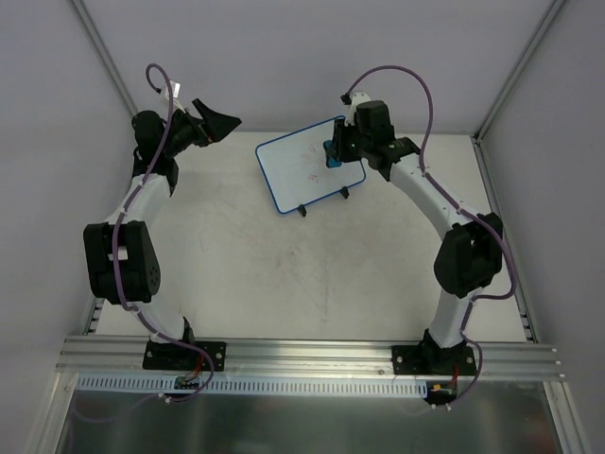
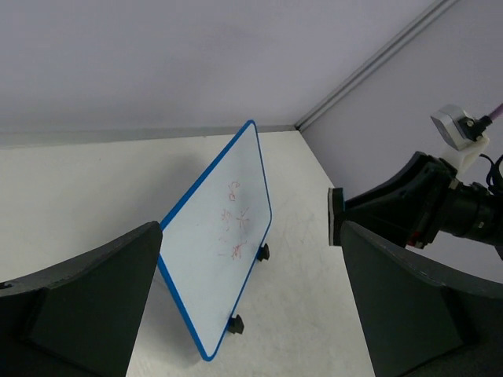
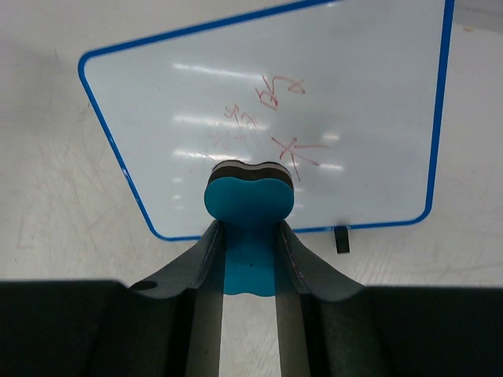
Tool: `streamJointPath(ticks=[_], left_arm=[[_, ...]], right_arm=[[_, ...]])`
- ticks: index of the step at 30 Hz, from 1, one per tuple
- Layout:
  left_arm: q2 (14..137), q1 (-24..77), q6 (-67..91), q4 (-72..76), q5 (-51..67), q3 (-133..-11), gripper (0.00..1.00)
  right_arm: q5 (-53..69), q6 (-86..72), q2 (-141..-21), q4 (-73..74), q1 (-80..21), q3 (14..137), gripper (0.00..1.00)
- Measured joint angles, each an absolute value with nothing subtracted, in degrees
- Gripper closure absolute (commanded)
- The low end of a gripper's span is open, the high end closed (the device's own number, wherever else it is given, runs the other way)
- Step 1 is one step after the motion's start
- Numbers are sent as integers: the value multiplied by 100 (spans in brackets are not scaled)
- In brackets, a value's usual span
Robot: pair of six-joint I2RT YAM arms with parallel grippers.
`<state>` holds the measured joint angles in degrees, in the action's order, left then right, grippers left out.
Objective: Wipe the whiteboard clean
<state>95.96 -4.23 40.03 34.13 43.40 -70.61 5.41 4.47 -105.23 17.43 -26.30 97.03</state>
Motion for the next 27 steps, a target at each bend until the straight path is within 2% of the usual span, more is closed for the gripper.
streamJointPath(ticks=[6,11,20,23,27], left_arm=[[9810,-423,3771,3398,4630,-7513,1],[10460,-423,4005,4049,4864,-7424,2],[10822,-419,3927,3844,4718,-7273,2],[10844,-416,4005,4187,4521,-7013,10],[11043,-403,4213,4545,4294,-6768,7]], right_arm=[[307,410,-11111,1564,-2738,10549,100],[93,631,-11198,1516,-2842,10545,100],[-305,781,-11150,1177,-2985,10025,100],[-322,799,-11150,1094,-2985,10025,100],[-346,801,-11150,958,-2985,9985,100]])
